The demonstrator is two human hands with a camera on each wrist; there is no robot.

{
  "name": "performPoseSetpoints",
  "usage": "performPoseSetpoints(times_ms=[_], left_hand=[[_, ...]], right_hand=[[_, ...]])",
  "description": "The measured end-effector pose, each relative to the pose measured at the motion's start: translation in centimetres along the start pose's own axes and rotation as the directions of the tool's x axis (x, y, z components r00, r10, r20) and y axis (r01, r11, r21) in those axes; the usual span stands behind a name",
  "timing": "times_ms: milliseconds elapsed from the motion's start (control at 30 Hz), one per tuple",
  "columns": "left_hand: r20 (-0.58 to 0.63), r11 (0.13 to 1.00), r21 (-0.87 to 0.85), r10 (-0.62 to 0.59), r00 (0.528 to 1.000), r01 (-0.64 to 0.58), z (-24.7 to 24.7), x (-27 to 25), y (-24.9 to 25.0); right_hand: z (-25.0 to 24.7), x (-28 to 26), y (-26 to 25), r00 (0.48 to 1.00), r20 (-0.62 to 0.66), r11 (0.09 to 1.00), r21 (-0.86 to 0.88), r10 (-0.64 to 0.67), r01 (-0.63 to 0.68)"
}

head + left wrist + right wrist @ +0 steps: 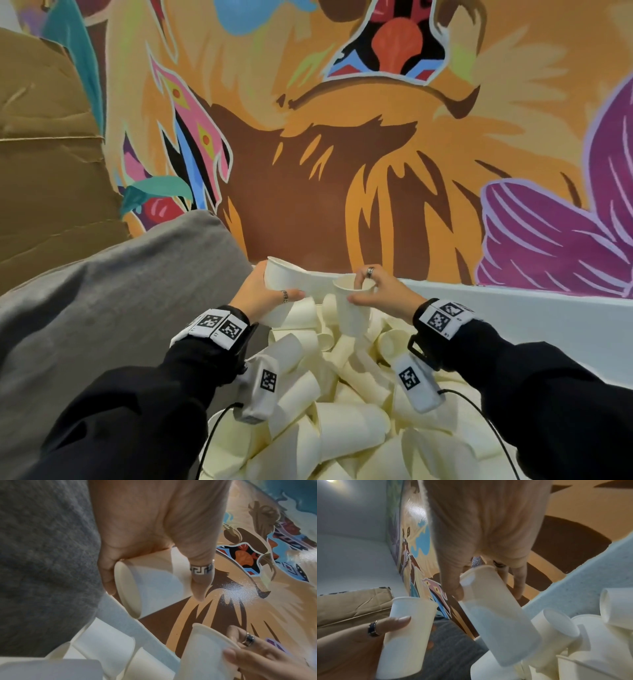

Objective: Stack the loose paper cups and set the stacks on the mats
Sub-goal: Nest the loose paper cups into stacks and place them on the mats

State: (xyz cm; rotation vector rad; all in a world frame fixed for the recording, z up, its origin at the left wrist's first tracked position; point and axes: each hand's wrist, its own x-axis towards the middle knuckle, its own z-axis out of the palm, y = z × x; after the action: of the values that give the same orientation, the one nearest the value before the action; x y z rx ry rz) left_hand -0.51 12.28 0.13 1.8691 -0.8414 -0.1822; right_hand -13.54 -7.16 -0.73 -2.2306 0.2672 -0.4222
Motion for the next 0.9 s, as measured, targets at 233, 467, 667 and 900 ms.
performPoseSetpoints(times_ms=[233, 467, 667, 900], left_hand=[[0.107, 1.000, 0.014, 0.013, 0.994, -0.014, 2.0, 0.5, 1.5], [0.173, 0.998, 0.027, 0.045, 0.984, -0.051, 3.6, 0.4, 1.8], [0.202, 0.993, 0.098, 0.039, 0.979, -0.060, 4.2, 0.3, 2.0], [0.206, 0.996, 0.067, 0.051, 0.977, -0.066, 3.9, -0.1, 2.4]], right_hand=[[-1.2, -0.6, -0.9, 1.000, 0.010, 0.978, -0.209, -0.025, 0.027], [-2.9, -1.2, -3.0, 0.986, -0.105, 0.951, -0.295, -0.130, 0.094], [-3.7, -1.9, -4.8, 0.917, -0.350, 0.980, -0.118, -0.189, 0.157], [-3.3, -2.5, -5.7, 0.914, -0.386, 0.974, 0.131, -0.123, 0.186]])
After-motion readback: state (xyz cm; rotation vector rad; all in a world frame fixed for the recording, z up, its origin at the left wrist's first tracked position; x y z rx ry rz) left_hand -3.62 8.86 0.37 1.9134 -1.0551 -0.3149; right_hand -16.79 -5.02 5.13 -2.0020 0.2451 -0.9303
